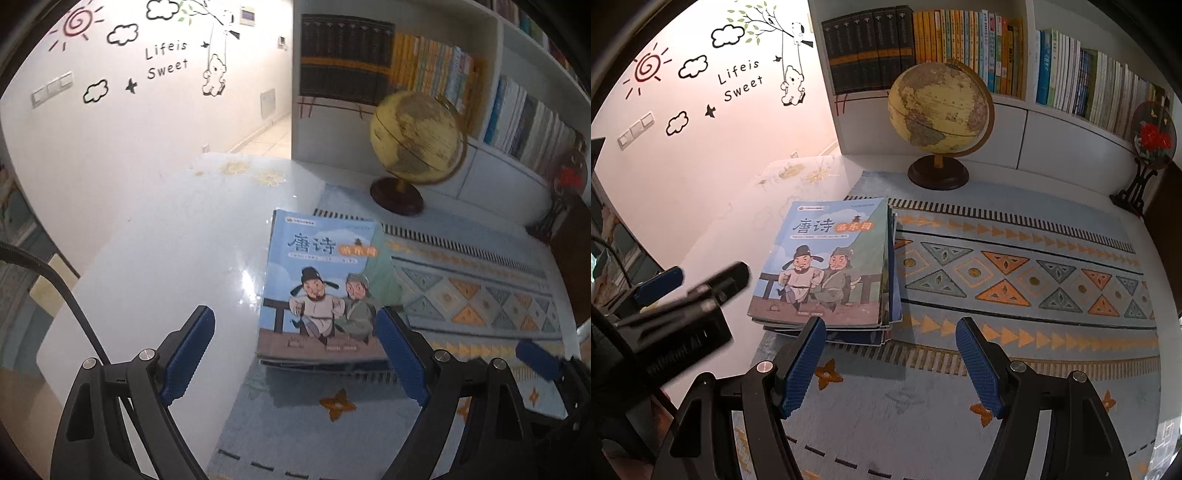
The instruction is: Organize books
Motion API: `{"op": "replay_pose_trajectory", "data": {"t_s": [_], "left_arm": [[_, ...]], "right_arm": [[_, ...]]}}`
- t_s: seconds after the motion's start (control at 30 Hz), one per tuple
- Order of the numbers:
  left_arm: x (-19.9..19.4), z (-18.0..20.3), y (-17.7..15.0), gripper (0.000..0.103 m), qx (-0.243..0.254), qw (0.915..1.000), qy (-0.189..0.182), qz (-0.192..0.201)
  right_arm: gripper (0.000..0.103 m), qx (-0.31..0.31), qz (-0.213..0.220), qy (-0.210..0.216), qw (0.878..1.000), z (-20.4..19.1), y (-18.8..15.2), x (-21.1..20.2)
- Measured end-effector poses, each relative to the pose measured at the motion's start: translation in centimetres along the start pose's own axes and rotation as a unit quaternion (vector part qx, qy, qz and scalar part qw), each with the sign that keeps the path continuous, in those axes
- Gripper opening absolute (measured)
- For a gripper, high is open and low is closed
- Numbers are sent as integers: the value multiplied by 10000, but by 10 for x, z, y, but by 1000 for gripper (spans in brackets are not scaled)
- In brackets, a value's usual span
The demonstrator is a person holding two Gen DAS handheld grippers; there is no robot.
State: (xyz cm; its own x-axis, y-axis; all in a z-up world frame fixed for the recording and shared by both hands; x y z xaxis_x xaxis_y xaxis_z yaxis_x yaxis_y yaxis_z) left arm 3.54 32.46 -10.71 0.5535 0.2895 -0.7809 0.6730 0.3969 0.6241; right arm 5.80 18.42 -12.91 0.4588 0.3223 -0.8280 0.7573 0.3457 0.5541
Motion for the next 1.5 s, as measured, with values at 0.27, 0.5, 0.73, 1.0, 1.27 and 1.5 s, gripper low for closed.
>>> {"op": "replay_pose_trajectory", "data": {"t_s": [0.27, 0.5, 0.73, 1.0, 1.27, 1.5], "left_arm": [[12, 10, 0, 88, 290, 9993, -39, -243], [10, 20, 1, 88, 376, 9984, -391, -151], [10, 24, 6, 88, 634, 9979, 88, -3], [3, 29, 11, 89, 916, 9926, 754, 258], [2, 44, 14, 89, 1312, 9879, 758, 319], [12, 52, 14, 89, 1437, 9877, 617, 79]], "right_arm": [[71, 138, -112, -75, 9998, 9, -3, 8], [71, 192, -130, -145, 9996, 12, -2, 10], [71, 202, -161, -184, 9995, 15, -2, 13], [71, 252, -200, -202, 9993, 21, -2, 17], [71, 313, -247, -219, 9990, 25, 0, 22], [71, 396, -293, -289, 9984, 35, 3, 28]]}}
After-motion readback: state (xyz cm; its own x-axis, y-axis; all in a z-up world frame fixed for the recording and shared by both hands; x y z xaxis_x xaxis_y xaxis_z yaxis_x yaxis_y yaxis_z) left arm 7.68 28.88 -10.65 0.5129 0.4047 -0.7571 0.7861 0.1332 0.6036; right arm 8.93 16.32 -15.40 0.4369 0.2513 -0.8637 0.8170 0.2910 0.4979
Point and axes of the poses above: each gripper's, at about its wrist camera, not at the fingertips, and x roughly the way its jaws point, z to its right, y to its top, the point moved 7 cm from there along x, roughly the way its jaws point, and after that the axes turned 4 degrees about -z, right-handed, at the moved point
